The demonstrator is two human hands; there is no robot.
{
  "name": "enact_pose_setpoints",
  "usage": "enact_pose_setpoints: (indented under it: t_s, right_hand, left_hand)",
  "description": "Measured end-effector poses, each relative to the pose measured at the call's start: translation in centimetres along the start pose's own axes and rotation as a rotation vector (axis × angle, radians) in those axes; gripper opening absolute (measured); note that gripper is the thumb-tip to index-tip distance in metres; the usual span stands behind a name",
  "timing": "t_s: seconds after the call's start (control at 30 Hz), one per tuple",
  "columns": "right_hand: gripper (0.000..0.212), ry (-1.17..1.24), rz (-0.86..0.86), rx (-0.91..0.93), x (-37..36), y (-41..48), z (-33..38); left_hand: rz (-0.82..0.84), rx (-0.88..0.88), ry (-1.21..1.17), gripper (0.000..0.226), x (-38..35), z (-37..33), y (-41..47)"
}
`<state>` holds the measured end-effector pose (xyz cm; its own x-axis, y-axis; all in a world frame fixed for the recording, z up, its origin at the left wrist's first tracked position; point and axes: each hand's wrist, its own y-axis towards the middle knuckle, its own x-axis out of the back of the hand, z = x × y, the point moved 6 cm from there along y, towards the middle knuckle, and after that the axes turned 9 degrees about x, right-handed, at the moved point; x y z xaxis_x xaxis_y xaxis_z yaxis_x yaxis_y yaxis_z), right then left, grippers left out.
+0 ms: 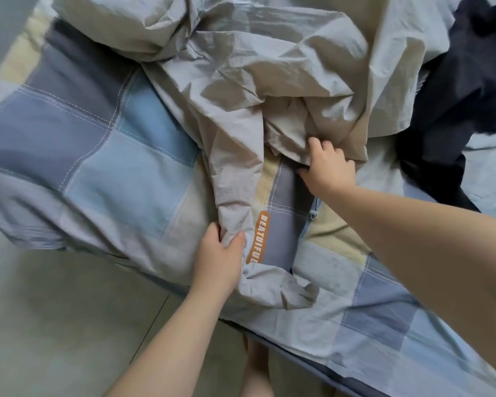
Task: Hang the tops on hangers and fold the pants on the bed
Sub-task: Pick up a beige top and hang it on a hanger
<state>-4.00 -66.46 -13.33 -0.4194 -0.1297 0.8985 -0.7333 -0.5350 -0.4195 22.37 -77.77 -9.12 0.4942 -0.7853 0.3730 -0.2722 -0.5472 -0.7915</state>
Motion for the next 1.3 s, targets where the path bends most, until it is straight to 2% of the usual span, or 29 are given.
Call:
enact_pose_setpoints:
  t_s: [0.07,0.1,0.2,0.3,0.37,0.53,0.63,0.83,1.0,1.13,1.2,1.3]
  right_hand:
    - [0.025,-0.021,-0.043,0.014,0.2,1.0,0.1]
    - [0.017,-0.021,-0.058,0.017,0.3,1.3,0.1]
    - [0.019,0.043,-0.066,0.019,1.0,1.4,0.0]
    - [0.019,0.243,-0.069,0.029,2.5,-0.7,0.2]
    - [0.021,0.442,-0.100,0.029,4.3,-3.4,0.3]
    - [0.025,0.696,-0.205,0.070,11.5,-13.0,0.3]
    - [0.022,0.762,-0.297,0.084,17.2,-19.0,0.8]
    - [0.015,0.978,-0.423,0.083,28.1,-29.8,1.4]
    - [0.014,1.140,-0.585,0.079,38.1,-37.2,-0.5]
    - [0.019,1.156,-0.725,0.094,45.0,-42.8,-3.4]
    - [0.021,1.136,-0.795,0.084,47.5,-45.3,-5.0]
    - [0.022,1.108,-0.880,0.057,50.5,-49.1,-8.0]
  left_hand:
    - [0.006,-0.004,0.006,0.004,0.0,0.0,-0.2]
    - [0.006,-0.003,0.013,0.005,0.0,-0.1,-0.3]
    - [0.005,0.006,0.031,0.014,0.2,-0.7,-1.0]
    - [-0.027,-0.028,0.043,0.053,0.5,-1.8,-2.0]
    - [-0.061,-0.088,0.084,0.068,0.5,-3.1,-3.3]
    - [-0.054,-0.275,0.264,0.079,-0.5,-7.8,-8.5]
    - [-0.006,-0.386,0.284,0.081,-0.9,-11.3,-12.5]
    - [0.065,-0.579,0.350,0.074,-1.4,-18.0,-21.6]
    - [0.079,-0.739,0.459,0.037,-1.6,-21.8,-29.9]
    - [0.134,-0.888,0.368,0.024,-2.2,-24.5,-36.9]
    - [0.250,-0.915,0.239,0.013,-2.9,-25.6,-40.0]
    - [0.361,-0.861,0.108,0.022,-4.5,-27.3,-43.6]
